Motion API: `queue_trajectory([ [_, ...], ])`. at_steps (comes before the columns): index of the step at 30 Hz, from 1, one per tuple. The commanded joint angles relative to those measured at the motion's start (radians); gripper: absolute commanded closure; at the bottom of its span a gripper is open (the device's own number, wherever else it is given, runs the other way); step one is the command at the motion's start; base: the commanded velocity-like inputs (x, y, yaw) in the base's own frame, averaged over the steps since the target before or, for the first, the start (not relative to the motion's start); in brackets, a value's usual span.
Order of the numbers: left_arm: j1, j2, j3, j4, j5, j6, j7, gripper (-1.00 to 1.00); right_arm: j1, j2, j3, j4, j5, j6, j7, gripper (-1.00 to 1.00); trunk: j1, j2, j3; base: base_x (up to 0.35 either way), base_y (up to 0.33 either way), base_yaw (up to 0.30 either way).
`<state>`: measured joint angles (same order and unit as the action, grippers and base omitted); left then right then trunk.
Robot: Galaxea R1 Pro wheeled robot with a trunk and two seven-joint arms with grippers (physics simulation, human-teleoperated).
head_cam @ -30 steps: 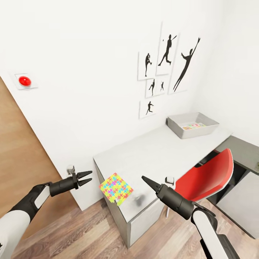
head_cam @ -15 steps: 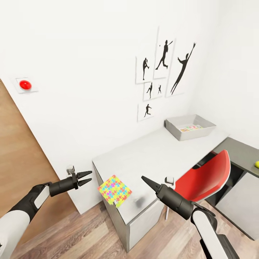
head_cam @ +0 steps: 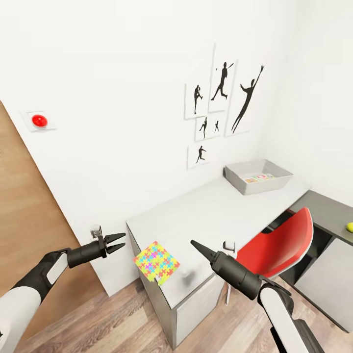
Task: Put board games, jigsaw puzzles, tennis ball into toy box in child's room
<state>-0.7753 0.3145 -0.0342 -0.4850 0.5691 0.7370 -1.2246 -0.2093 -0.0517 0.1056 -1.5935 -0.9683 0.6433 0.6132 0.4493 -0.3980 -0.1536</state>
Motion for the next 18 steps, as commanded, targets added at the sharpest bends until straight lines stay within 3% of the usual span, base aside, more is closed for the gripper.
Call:
queue_trajectory([
  [1,-0.001,0.001,-0.003,0.0,0.006,0.009,-0.001,-1.0,-0.001,0.0,0.001,0.0,-0.007,0.005,-0.002,-1.0,0.001,-0.002,0.0,0.0,0.0,0.0],
  [18,-0.001,0.004,-0.002,0.0,0.009,0.009,-0.001,-1.0,-0.001,-0.001,0.0,0.0,-0.008,-0.002,-0.009,-1.0,0.066,-0.121,-0.036,0.0,0.0,0.0],
])
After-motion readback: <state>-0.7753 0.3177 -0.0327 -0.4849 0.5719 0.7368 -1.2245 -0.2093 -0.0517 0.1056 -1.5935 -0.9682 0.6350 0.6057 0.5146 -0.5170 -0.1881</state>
